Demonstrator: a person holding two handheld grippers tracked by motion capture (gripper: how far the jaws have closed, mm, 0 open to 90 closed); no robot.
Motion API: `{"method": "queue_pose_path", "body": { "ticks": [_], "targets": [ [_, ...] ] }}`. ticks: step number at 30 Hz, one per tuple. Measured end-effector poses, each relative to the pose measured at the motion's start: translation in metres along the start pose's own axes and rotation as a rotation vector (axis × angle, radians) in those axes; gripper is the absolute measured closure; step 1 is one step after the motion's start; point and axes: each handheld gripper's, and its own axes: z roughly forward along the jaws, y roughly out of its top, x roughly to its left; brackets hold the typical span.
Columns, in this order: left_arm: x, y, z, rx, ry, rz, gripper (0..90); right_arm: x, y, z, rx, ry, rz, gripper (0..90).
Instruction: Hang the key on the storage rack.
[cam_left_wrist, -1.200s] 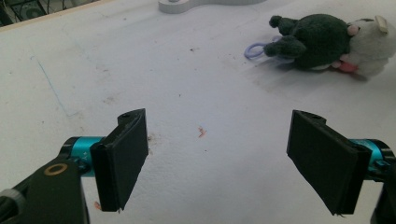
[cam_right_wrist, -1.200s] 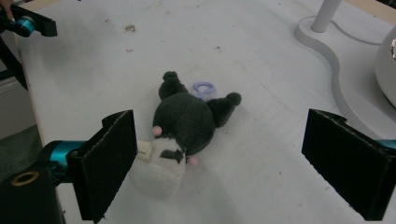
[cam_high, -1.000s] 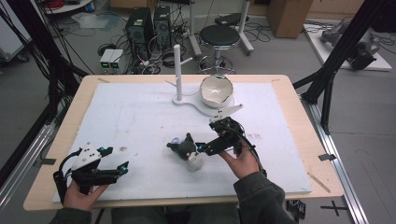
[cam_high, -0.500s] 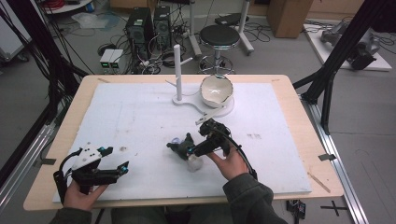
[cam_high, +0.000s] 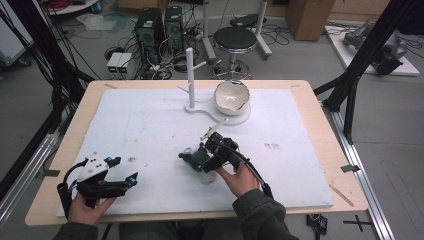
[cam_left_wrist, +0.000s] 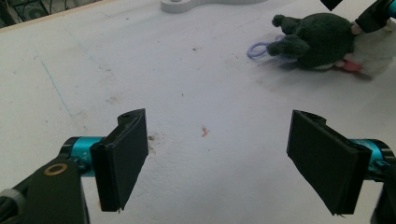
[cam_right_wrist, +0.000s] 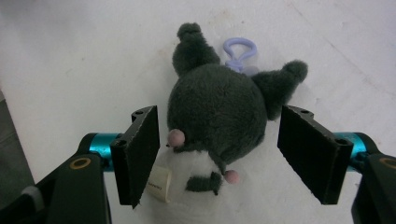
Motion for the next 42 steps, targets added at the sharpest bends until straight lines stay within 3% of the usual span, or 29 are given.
{"method": "queue_pose_path", "body": {
  "ticks": [4,9,21,31,35,39,42],
  "targets": [
    [0.000,0.000,0.000,0.002,0.002,-0.001,21.1,0.003,-0.001,0.005,0.019,-0.016,-0.004,28.8],
    [0.001,0.000,-0.001,-0.002,0.002,-0.003,21.1,0.003,-0.008,0.015,0.011,-0.004,0.032,30.7],
    [0.002,0.000,-0.002,-0.002,0.003,0.000,21.1,0.006,-0.008,0.021,0.021,-0.055,0.026,37.2],
    [0.002,-0.001,-0.003,-0.009,0.006,-0.003,21.1,0.000,-0.009,0.018,0.014,-0.012,0.039,47.0],
    [0.003,-0.001,-0.004,-0.012,0.007,-0.002,21.1,-0.002,-0.010,0.016,-0.003,0.005,0.040,48.2],
    [0.003,-0.001,-0.004,-0.011,0.008,-0.004,21.1,-0.002,-0.008,0.007,-0.052,0.055,0.057,48.6],
    [0.004,-0.001,-0.004,-0.008,0.006,-0.002,21.1,-0.002,-0.004,0.000,-0.065,0.052,0.046,48.7]
  ]
}}
